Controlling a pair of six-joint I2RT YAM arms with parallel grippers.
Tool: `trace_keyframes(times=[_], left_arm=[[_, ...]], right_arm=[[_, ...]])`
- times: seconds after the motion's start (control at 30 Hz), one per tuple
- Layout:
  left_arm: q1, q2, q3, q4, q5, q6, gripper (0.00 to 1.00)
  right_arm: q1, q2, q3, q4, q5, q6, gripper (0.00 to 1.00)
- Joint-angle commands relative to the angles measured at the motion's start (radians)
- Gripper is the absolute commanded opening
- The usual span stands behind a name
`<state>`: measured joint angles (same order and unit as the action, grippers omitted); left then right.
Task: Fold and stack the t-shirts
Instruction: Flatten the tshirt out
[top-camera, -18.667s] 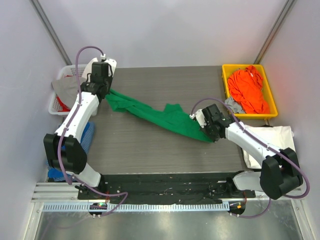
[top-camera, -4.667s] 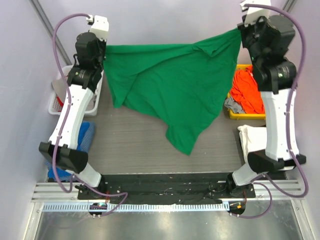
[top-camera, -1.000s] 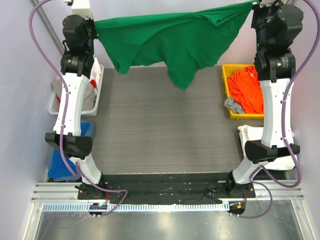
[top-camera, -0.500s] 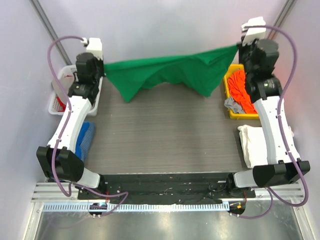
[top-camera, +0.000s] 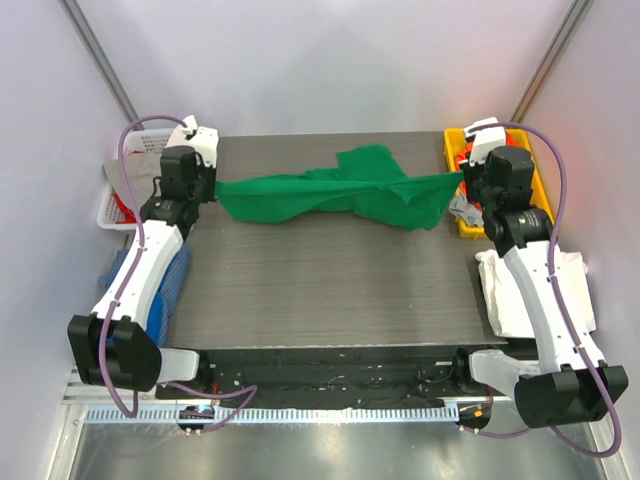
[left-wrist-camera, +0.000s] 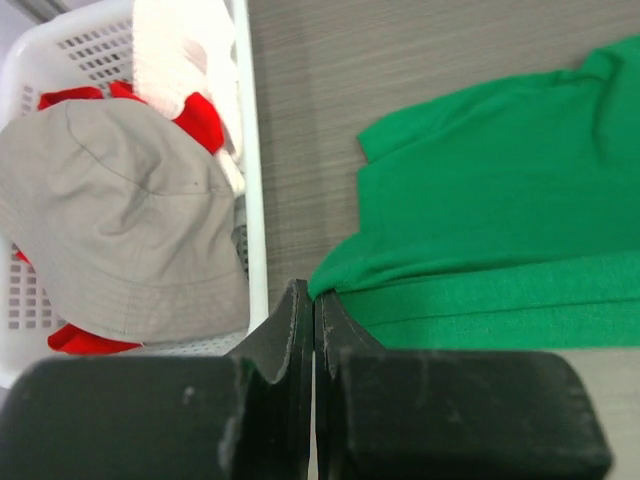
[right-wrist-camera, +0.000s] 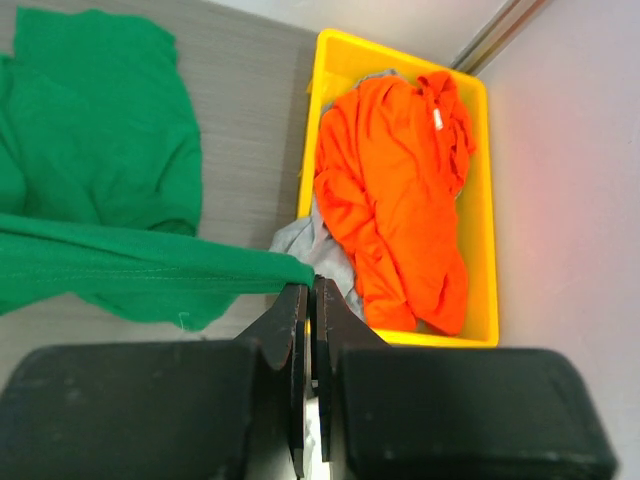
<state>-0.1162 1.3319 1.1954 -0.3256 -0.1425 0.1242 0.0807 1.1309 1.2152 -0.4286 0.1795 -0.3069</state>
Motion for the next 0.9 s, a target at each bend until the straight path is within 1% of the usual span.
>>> trace_keyframes(times=[0.0,0.07,0.17,0.2,0.27,0.33,0.47,0.5,0.6,0.67,0.87], left_arm=[[0.012,-0.053,-0.019,-0.159,0.101,0.07,0.0],[0.003,-0.057,-0.029,-0.22,0.135,0.118,0.0],[-0.011,-0.039,-0.028,-0.344,0.139,0.173,0.0],[-0.013,-0.033,-0.025,-0.409,0.165,0.196,0.0],[-0.014,-0.014,-0.028,-0.492,0.175,0.224,0.0],[-0.016,-0.007,-0.036,-0.536,0.173,0.27,0.0],[-0.019,-0.002,-0.031,-0.673,0.161,0.337,0.0],[-0.017,-0.002,-0.027,-0.691,0.159,0.347,0.0],[-0.025,0.007,-0.02,-0.762,0.152,0.37,0.0],[-0.039,0.013,-0.02,-0.802,0.152,0.374,0.0],[-0.091,0.041,-0.039,-0.855,0.152,0.371,0.0]], right_arm=[[-0.013,-0.046,-0.011,-0.09,-0.07,0.009,0.01],[-0.012,-0.052,-0.022,-0.174,-0.112,-0.02,0.01],[-0.013,-0.046,-0.06,-0.269,-0.166,-0.058,0.01],[-0.012,-0.046,-0.074,-0.306,-0.217,-0.064,0.01],[-0.013,-0.043,-0.114,-0.338,-0.241,-0.086,0.01],[-0.013,-0.042,-0.138,-0.38,-0.268,-0.104,0.01],[-0.012,-0.028,-0.157,-0.481,-0.31,-0.162,0.01],[-0.012,-0.017,-0.158,-0.531,-0.317,-0.19,0.01],[-0.013,-0.007,-0.177,-0.602,-0.336,-0.224,0.01],[-0.012,-0.005,-0.19,-0.639,-0.38,-0.245,0.01],[-0.006,0.036,-0.21,-0.824,-0.462,-0.369,0.01]])
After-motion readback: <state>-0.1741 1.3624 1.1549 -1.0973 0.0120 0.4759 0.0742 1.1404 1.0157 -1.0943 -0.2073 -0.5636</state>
